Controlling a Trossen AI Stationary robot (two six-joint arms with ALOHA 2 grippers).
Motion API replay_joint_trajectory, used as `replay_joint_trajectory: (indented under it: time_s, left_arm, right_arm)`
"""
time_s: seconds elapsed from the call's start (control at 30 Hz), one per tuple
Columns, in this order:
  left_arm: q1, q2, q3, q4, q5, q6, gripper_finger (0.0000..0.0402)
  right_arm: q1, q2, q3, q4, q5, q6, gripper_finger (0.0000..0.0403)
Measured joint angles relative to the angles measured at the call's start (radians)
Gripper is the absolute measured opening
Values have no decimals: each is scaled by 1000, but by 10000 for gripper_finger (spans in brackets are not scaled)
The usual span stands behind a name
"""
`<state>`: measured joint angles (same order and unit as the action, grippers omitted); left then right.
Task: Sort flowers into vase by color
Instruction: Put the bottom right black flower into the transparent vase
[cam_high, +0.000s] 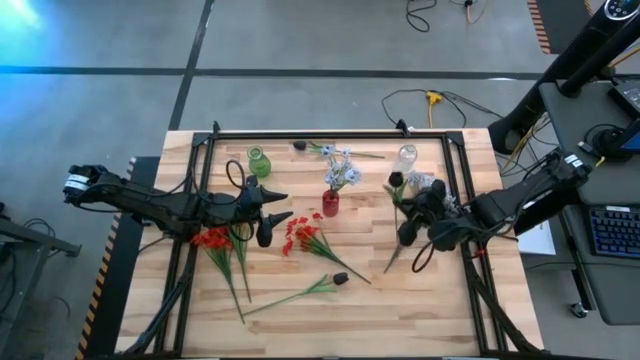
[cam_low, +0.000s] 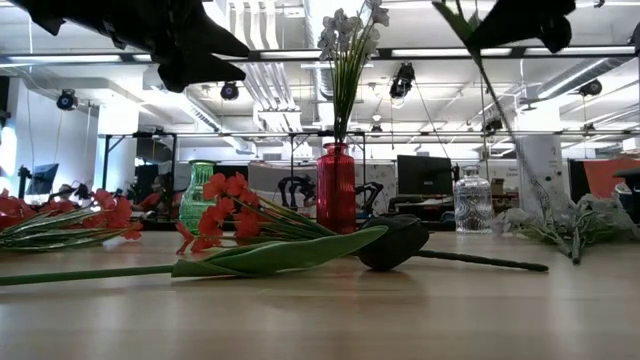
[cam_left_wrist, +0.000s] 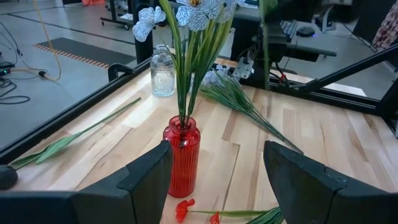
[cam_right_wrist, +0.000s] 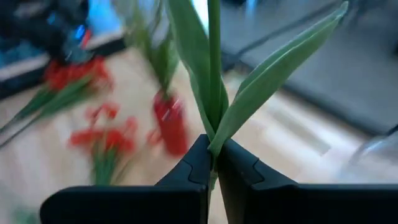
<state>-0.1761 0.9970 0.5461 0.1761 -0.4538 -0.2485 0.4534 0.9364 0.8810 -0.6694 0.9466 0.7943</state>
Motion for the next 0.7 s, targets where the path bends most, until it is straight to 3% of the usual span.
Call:
replay_joint_trajectory:
  time_s: [0.2, 0.3, 0.7]
  left_arm:
    - [0, 0, 0, 0, 0, 0, 236]
    - [0, 0, 0, 1, -1, 2, 236]
    - [1, 0, 0, 16, -9, 26, 236]
  right_arm:
    - [-2, -34, 0, 43, 284, -131, 12]
    - [-8, -49, -1, 86, 347, -187, 12]
    - [-176, -68, -2, 419, 148, -559, 12]
